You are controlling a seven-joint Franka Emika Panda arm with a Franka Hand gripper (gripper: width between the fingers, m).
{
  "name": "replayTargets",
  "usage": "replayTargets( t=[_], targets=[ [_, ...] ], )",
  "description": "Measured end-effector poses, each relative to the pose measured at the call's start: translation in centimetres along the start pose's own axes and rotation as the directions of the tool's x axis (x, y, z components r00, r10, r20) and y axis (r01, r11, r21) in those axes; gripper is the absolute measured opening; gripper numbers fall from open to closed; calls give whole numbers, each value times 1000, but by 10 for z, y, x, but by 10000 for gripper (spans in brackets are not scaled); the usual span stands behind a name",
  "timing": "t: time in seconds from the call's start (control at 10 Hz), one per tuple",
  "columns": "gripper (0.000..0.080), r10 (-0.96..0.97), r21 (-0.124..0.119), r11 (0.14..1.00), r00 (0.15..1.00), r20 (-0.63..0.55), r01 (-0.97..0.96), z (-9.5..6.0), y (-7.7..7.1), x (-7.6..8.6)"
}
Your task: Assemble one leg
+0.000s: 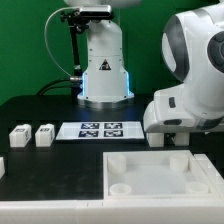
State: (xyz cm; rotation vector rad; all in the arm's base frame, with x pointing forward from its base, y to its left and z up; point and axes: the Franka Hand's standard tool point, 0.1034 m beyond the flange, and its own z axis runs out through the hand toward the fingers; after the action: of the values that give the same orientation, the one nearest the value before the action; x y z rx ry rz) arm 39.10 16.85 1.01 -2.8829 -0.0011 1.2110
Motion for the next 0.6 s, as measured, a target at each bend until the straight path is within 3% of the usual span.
replayTargets(
  t=[0.1, 0.2, 0.3, 0.6],
  targets=[
    [386, 0, 0, 1000, 1000, 0, 0, 0, 0, 0],
    [386, 0, 0, 1000, 1000, 0, 0, 0, 0, 0],
    [291, 0, 0, 1000, 1000, 0, 0, 0, 0, 0],
    [291, 0, 0, 1000, 1000, 0, 0, 0, 0, 0]
  ],
)
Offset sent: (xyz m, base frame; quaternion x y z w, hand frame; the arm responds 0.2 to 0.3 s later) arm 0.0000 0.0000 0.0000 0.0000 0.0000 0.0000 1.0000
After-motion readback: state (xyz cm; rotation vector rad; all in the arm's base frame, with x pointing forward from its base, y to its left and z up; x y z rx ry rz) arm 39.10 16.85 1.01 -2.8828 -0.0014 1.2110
